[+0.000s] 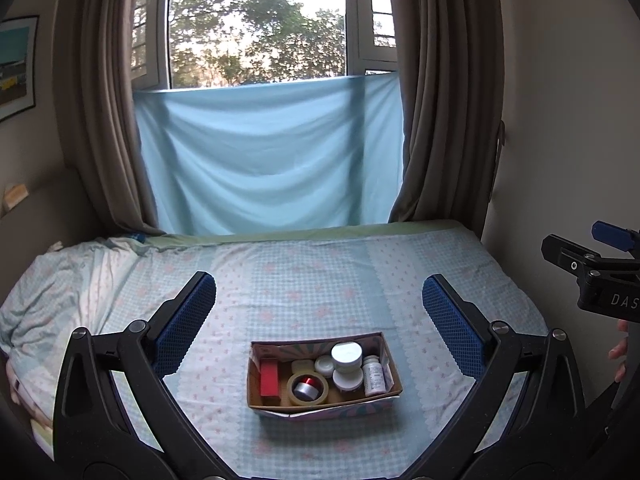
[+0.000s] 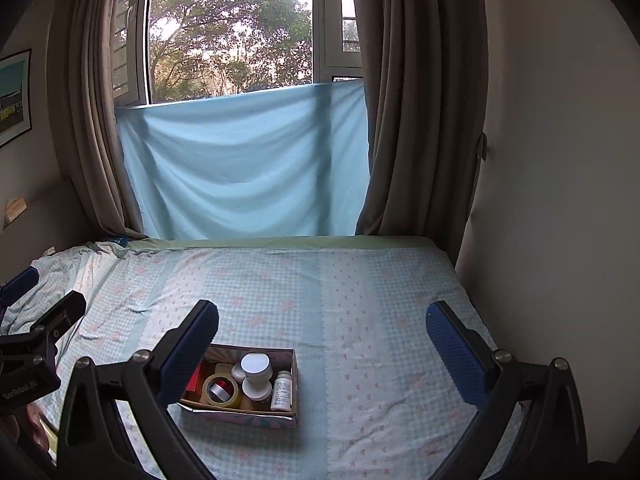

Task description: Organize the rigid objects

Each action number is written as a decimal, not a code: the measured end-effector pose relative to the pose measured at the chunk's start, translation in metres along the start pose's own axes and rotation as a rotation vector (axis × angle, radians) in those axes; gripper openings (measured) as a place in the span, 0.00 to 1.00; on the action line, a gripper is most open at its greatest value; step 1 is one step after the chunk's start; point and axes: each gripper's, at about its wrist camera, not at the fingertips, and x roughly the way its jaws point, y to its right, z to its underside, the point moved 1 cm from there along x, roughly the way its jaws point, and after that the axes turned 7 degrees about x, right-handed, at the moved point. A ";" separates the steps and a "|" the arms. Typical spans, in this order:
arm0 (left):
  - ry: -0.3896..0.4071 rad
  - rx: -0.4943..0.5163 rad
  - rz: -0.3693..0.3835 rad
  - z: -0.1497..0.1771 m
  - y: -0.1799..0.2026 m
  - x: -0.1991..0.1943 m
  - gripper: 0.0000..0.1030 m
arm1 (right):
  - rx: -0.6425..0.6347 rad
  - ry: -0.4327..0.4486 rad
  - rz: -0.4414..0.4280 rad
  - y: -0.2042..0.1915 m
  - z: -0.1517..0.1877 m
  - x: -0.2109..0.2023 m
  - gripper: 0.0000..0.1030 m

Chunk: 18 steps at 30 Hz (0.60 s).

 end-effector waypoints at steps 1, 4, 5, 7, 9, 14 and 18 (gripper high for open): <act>0.001 0.000 0.001 0.000 0.000 0.000 1.00 | 0.000 0.000 0.000 0.000 0.000 0.000 1.00; 0.008 0.008 0.003 0.001 0.000 0.000 1.00 | -0.001 0.001 0.002 0.000 0.000 0.000 1.00; 0.014 0.012 0.000 0.001 0.001 -0.001 1.00 | 0.000 0.001 0.001 0.000 -0.001 0.000 1.00; 0.025 0.014 -0.005 0.001 0.001 -0.003 1.00 | -0.001 0.002 0.001 0.000 -0.001 -0.001 1.00; 0.036 0.004 0.005 0.003 0.000 -0.004 1.00 | -0.001 0.005 0.000 -0.001 -0.002 -0.001 1.00; 0.042 -0.021 -0.008 0.006 -0.004 -0.006 1.00 | 0.000 0.012 -0.002 -0.001 -0.002 -0.003 1.00; 0.042 -0.007 -0.042 0.007 -0.004 -0.005 1.00 | 0.000 0.011 -0.004 -0.001 -0.002 -0.003 1.00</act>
